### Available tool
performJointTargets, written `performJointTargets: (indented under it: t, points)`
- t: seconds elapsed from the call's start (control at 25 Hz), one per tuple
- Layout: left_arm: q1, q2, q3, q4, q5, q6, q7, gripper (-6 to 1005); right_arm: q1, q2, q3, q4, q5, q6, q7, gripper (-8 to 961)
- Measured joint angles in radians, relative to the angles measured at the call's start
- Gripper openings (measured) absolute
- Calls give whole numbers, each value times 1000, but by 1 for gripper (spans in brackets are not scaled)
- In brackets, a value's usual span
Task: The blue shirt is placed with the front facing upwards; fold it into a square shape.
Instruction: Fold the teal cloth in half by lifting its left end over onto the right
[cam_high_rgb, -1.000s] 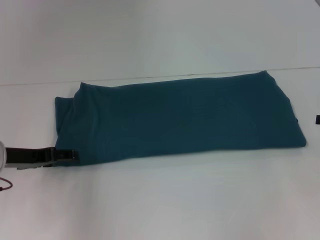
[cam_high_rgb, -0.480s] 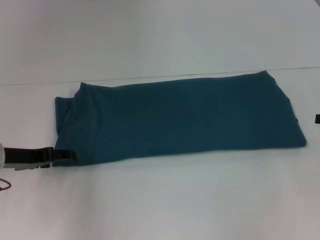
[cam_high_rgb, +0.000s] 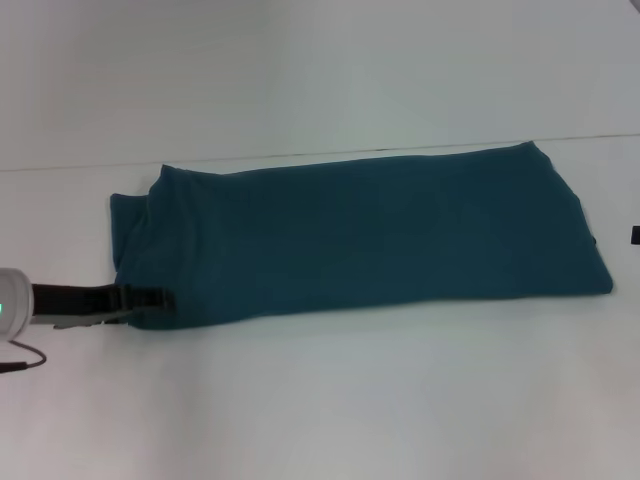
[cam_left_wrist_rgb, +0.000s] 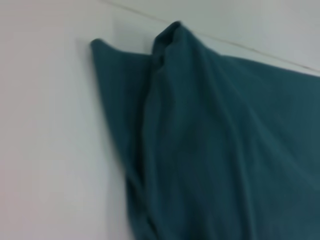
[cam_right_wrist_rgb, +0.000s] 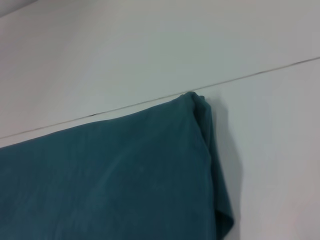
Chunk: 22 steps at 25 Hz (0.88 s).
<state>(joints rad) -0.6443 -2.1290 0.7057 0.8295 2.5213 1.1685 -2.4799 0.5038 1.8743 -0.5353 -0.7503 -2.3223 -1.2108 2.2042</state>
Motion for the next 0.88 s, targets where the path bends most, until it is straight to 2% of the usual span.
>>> performJointTargets:
  t: [0.44,0.88]
  points:
    - [-40,-20,3,-13,-40,-39,30,897,4,0,-2,-1,0,0,0,760]
    - [0,-20,2,16,-43,-44,31,896,6,0,-6,-1,0,3,0,760]
